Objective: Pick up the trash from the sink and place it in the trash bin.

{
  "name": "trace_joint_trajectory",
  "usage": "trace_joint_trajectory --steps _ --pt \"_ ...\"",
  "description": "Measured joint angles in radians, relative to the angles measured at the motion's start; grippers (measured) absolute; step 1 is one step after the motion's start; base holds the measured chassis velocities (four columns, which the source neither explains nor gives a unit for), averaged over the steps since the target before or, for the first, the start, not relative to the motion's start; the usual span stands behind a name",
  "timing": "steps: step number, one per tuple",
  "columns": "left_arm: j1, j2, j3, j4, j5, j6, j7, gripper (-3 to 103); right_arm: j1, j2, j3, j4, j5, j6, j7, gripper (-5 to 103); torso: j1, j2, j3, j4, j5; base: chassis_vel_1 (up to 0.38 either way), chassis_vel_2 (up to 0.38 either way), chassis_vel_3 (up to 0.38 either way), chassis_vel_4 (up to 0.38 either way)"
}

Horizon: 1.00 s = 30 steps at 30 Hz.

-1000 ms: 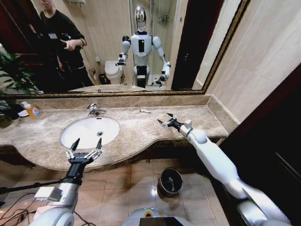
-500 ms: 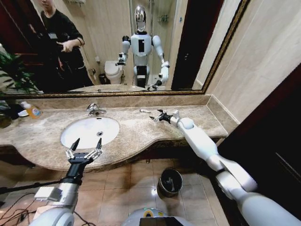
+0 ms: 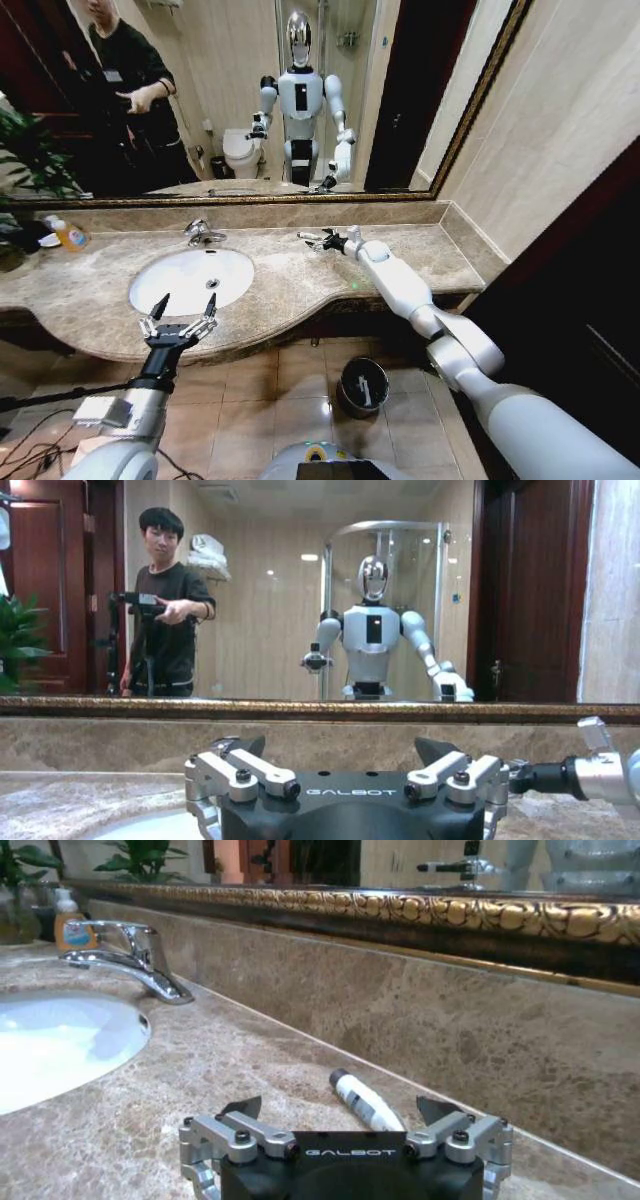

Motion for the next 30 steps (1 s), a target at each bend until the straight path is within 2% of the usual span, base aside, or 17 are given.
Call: trace_joint_trajectory --steps 1,5,6,9,12,14,16,26,30 --pt "0.0 0.0 0.0 0.0 0.0 0.0 0.0 100 0.004 0.008 0.004 -0.01 -0.002 -0.001 0.001 103 0.0 0.0 0.0 0.0 0.0 0.0 0.0 0.0 0.0" --pt "0.0 0.0 0.0 0.0 0.0 0.0 0.0 100 0.015 0.033 0.018 -0.034 -0.008 -0.023 0.025 100 0.0 0.0 0.0 0.0001 -0.0001 0.0 0.0 0.0 0.0" --pt "0.0 0.0 0.0 0.0 0.0 0.0 0.0 100 0.019 0.04 0.02 -0.035 -0.006 -0.044 0.04 94 0.0 0.0 0.0 0.0001 -0.0001 0.0 0.0 0.0 0.0" --pt "0.0 0.0 0.0 0.0 0.0 0.0 0.0 100 0.025 0.045 0.02 -0.041 -0.005 -0.051 0.044 90 0.0 0.0 0.0 0.0 -0.0001 0.0 0.0 0.0 0.0" --pt "0.0 0.0 0.0 0.0 0.0 0.0 0.0 100 0.036 0.059 0.02 -0.062 -0.006 -0.052 0.048 76 0.0 0.0 0.0 0.0 0.0 0.0 0.0 0.0 0.0" --pt "0.0 0.0 0.0 0.0 0.0 0.0 0.0 100 0.039 0.062 0.021 -0.07 -0.008 -0.052 0.05 76 0.0 0.0 0.0 0.0001 -0.0001 0.0 0.0 0.0 0.0" --pt "0.0 0.0 0.0 0.0 0.0 0.0 0.0 100 0.047 0.074 0.032 -0.099 -0.016 -0.041 0.057 68 0.0 0.0 0.0 0.0001 0.0 0.0 0.0 0.0 0.0" --pt "0.0 0.0 0.0 0.0 0.0 0.0 0.0 100 0.051 0.078 0.053 -0.126 -0.033 -0.03 0.079 66 0.0 0.0 0.0 0.0 0.0002 0.0 0.0 0.0 0.0" --pt "0.0 0.0 0.0 0.0 0.0 0.0 0.0 100 0.051 0.075 0.053 -0.132 -0.038 -0.023 0.078 61 0.0 0.0 0.0 0.0 0.0002 0.0 0.0 0.0 0.0"
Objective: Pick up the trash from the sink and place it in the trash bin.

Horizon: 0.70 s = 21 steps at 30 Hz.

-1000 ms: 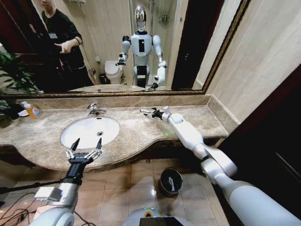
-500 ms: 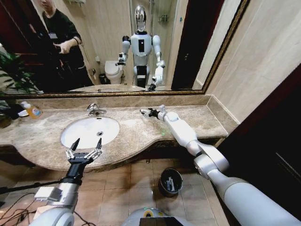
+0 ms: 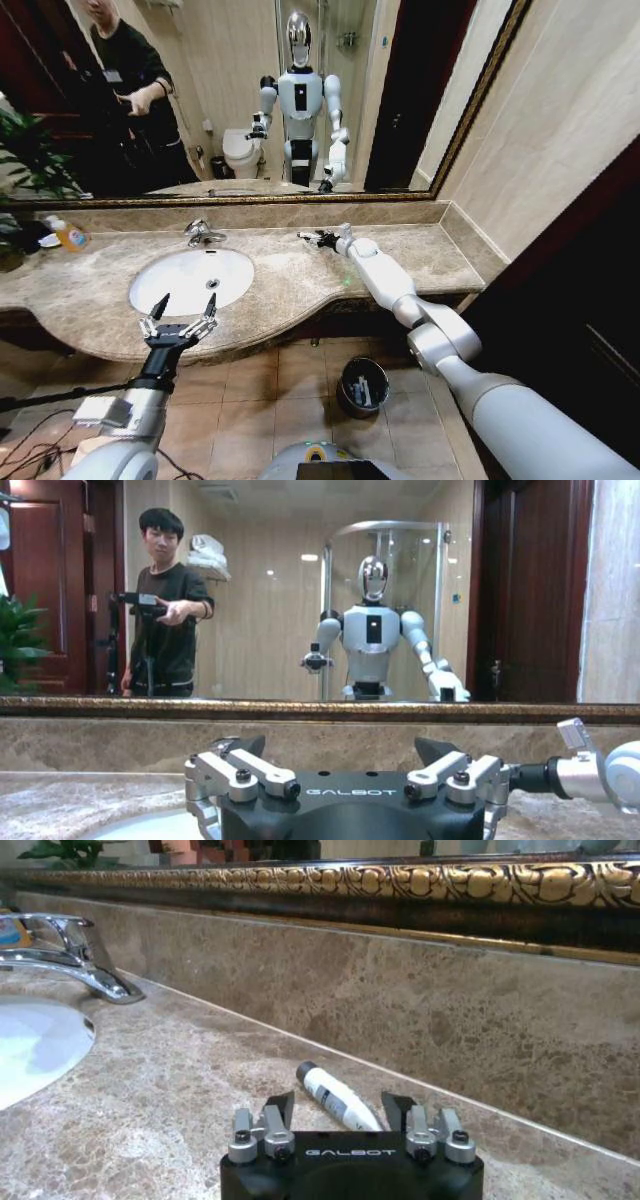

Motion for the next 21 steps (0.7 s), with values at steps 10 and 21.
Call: trace_joint_trajectory --steps 10,21 --pt "0.0 0.0 0.0 0.0 0.0 0.0 0.0 100 -0.001 0.002 0.012 -0.024 -0.005 0.02 -0.001 36 0.0 0.0 0.0 0.0 0.0 0.0 0.0 0.0 0.0" --pt "0.0 0.0 0.0 0.0 0.0 0.0 0.0 100 -0.005 0.007 0.013 -0.023 -0.011 0.027 -0.002 13 0.0 0.0 0.0 0.0 0.0 0.0 0.0 0.0 0.0"
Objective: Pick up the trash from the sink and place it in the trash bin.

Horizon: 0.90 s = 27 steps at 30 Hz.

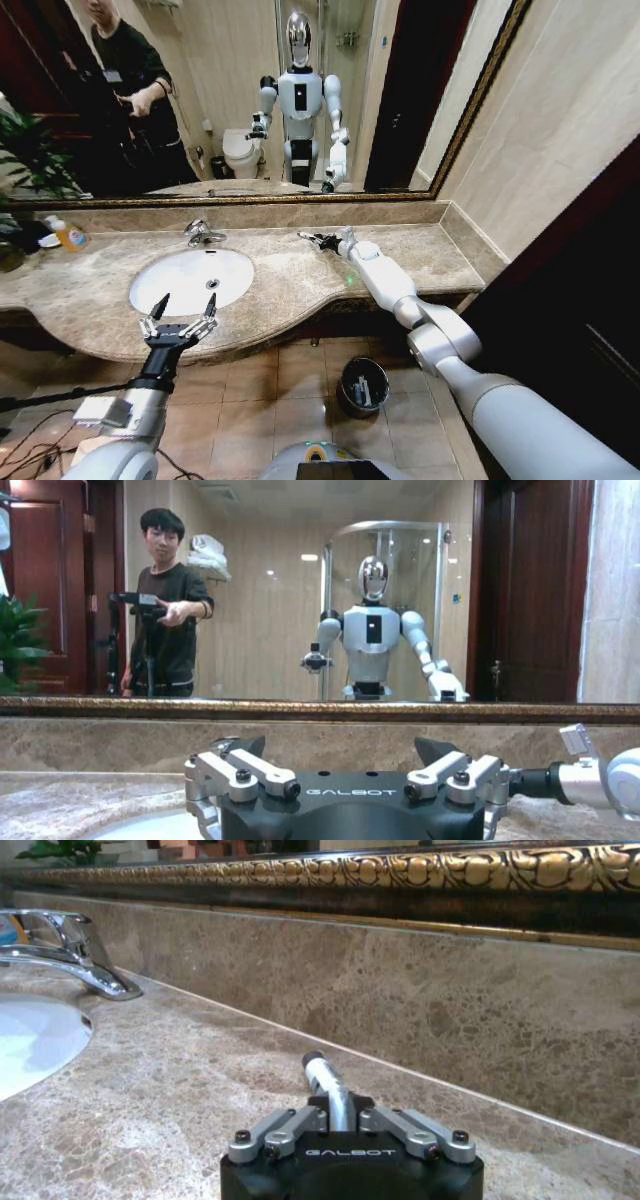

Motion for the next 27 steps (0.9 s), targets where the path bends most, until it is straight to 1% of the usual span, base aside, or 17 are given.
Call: trace_joint_trajectory --steps 1,6,9,12,13,15,16,17,18,19,20,21,22,24,25,27 --pt "0.0 0.0 0.0 0.0 0.0 0.0 0.0 100 0.0 0.001 0.0 0.0 -0.003 0.0 0.0 10 0.0 0.0 0.0 0.0 0.0 0.0 0.0 0.0 0.0" --pt "0.0 0.0 0.0 0.0 0.0 0.0 0.0 100 -0.002 0.004 0.001 0.0 -0.008 0.0 0.003 9 0.0 0.0 0.0 0.0 0.0 0.0 0.0 0.0 0.0" --pt "0.0 0.0 0.0 0.0 0.0 0.0 0.0 100 -0.009 0.005 0.001 0.008 -0.012 0.0 0.009 1 0.0 0.0 0.0 0.0 0.0 0.0 0.0 0.0 0.0" --pt "0.0 0.0 0.0 0.0 0.0 0.0 0.0 100 -0.015 0.003 0.001 0.018 -0.013 0.0 0.014 1 0.0 0.0 0.0 0.0 0.0 0.0 0.0 0.0 0.0" --pt "0.0 0.0 0.0 0.0 0.0 0.0 0.0 100 -0.019 0.001 0.0 0.028 -0.013 0.0 0.021 -3 0.0 0.0 0.0 0.0001 0.0 0.0 0.0 0.0 0.0" --pt "0.0 0.0 0.0 0.0 0.0 0.0 0.0 100 -0.024 -0.006 -0.003 0.04 -0.009 -0.001 0.028 7 0.0 0.0 0.0 0.0 0.0 0.0 0.0 0.0 0.0" --pt "0.0 0.0 0.0 0.0 0.0 0.0 0.0 100 -0.024 -0.006 -0.003 0.04 -0.009 -0.001 0.028 7 0.0 0.0 0.0 0.0 0.0 0.0 0.0 0.0 0.0" --pt "0.0 0.0 0.0 0.0 0.0 0.0 0.0 100 -0.026 -0.009 -0.004 0.043 -0.009 -0.001 0.029 12 0.0 0.0 0.0 0.0 0.0001 0.0 0.0 0.0 0.0" --pt "0.0 0.0 0.0 0.0 0.0 0.0 0.0 100 -0.026 -0.01 -0.004 0.044 -0.008 -0.001 0.029 12 0.0 0.0 0.0 0.0 0.0 0.0 0.0 0.0 0.0" --pt "0.0 0.0 0.0 0.0 0.0 0.0 0.0 100 -0.026 -0.013 -0.004 0.044 -0.005 0.0 0.03 22 0.0 0.0 0.0 0.0 0.0 0.0 0.0 0.0 0.0" --pt "0.0 0.0 0.0 0.0 0.0 0.0 0.0 100 -0.026 -0.013 -0.004 0.044 -0.005 0.0 0.03 22 0.0 0.0 0.0 0.0 0.0 0.0 0.0 0.0 0.0" --pt "0.0 0.0 0.0 0.0 0.0 0.0 0.0 100 -0.026 -0.014 -0.004 0.044 -0.003 0.001 0.031 28 0.0 0.0 0.0 0.0 0.0001 0.0 0.0 0.0 0.0" --pt "0.0 0.0 0.0 0.0 0.0 0.0 0.0 100 -0.026 -0.016 -0.004 0.044 -0.002 0.002 0.032 28 0.0 0.0 0.0 0.0 0.0 0.0 0.0 0.0 0.0" --pt "0.0 0.0 0.0 0.0 0.0 0.0 0.0 100 -0.026 -0.017 -0.004 0.039 0.0 0.003 0.032 38 0.0 0.0 0.0 0.0 0.0 0.0 0.0 0.0 0.0" --pt "0.0 0.0 0.0 0.0 0.0 0.0 0.0 100 -0.026 -0.017 -0.004 0.039 0.0 0.003 0.032 38 0.0 0.0 0.0 0.0 0.0 0.0 0.0 0.0 0.0" --pt "0.0 0.0 0.0 0.0 0.0 0.0 0.0 100 -0.025 -0.017 -0.003 0.032 0.0 0.006 0.032 50 0.0 0.0 0.0 0.0 0.0001 0.0 0.0 0.0 0.0"
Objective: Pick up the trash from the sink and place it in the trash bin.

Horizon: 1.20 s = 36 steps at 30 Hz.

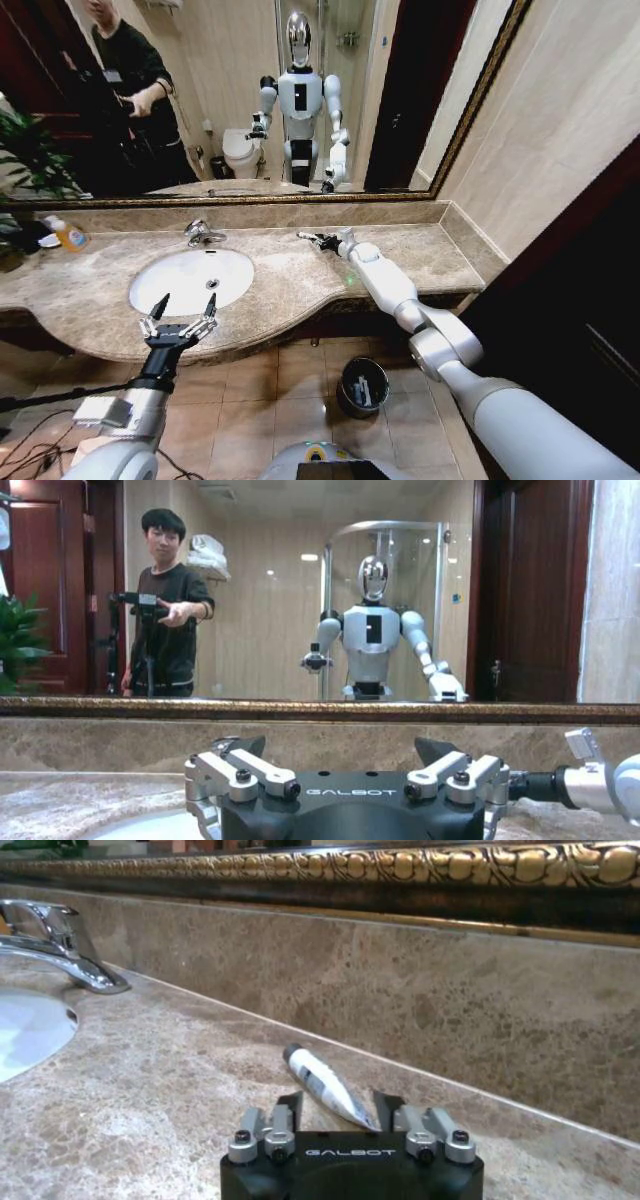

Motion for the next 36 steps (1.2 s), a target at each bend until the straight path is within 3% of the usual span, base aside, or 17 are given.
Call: trace_joint_trajectory --steps 2,5,7,9,11,16,20,22,24,25,32,36 --pt "0.0 0.0 0.0 0.0 0.0 0.0 0.0 100 0.003 0.001 0.001 -0.008 0.0 0.004 0.0 55 0.0 0.0 0.0 0.0 0.0 0.0 0.0 0.0 0.0" --pt "0.0 0.0 0.0 0.0 0.0 0.0 0.0 100 0.005 0.004 0.003 -0.02 -0.001 0.011 0.0 71 0.0 0.0 0.0 0.0 0.0 0.0 0.0 0.0 0.0" --pt "0.0 0.0 0.0 0.0 0.0 0.0 0.0 100 0.005 0.005 0.003 -0.021 -0.001 0.012 0.0 71 0.0 0.0 0.0 0.0 0.0 0.0 0.0 0.0 0.0" --pt "0.0 0.0 0.0 0.0 0.0 0.0 0.0 100 0.005 0.008 0.004 -0.023 -0.002 0.017 0.0 85 0.0 0.0 0.0 0.0 0.0 0.0 0.0 0.0 0.0" --pt "0.0 0.0 0.0 0.0 0.0 0.0 0.0 100 0.005 0.009 0.004 -0.023 -0.002 0.018 0.0 84 0.0 0.0 0.0 0.0 0.0 0.0 0.0 0.0 0.0" --pt "0.0 0.0 0.0 0.0 0.0 0.0 0.0 100 0.003 0.011 0.004 -0.023 -0.003 0.02 0.001 69 0.0 0.0 0.0 0.0 -0.0001 0.0 0.0 0.0 0.0" --pt "0.0 0.0 0.0 0.0 0.0 0.0 0.0 100 0.001 0.014 0.004 -0.022 -0.003 0.02 0.01 47 0.0 0.0 0.0 0.0 -0.0001 0.0 0.0 0.0 0.0" --pt "0.0 0.0 0.0 0.0 0.0 0.0 0.0 100 0.001 0.015 0.005 -0.022 -0.004 0.02 0.011 47 0.0 0.0 0.0 0.0 -0.0001 0.0 0.0 0.0 0.0" --pt "0.0 0.0 0.0 0.0 0.0 0.0 0.0 100 -0.001 0.017 0.005 -0.022 -0.005 0.021 0.02 37 0.0 0.0 0.0 0.0 -0.0001 0.0 0.0 0.0 0.0" --pt "0.0 0.0 0.0 0.0 0.0 0.0 0.0 100 -0.001 0.017 0.005 -0.022 -0.005 0.021 0.02 37 0.0 0.0 0.0 0.0 -0.0001 0.0 0.0 0.0 0.0" --pt "0.0 0.0 0.0 0.0 0.0 0.0 0.0 100 -0.002 0.029 0.032 -0.044 -0.062 0.052 0.027 5 0.0 0.0 0.0 0.0 -0.0001 0.0 0.0 0.0 0.0" --pt "0.0 0.0 0.0 0.0 0.0 0.0 0.0 100 -0.003 0.03 0.037 -0.042 -0.065 0.054 0.029 1 0.0 0.0 0.0 0.0 -0.0001 0.0 0.0 0.0 0.0"
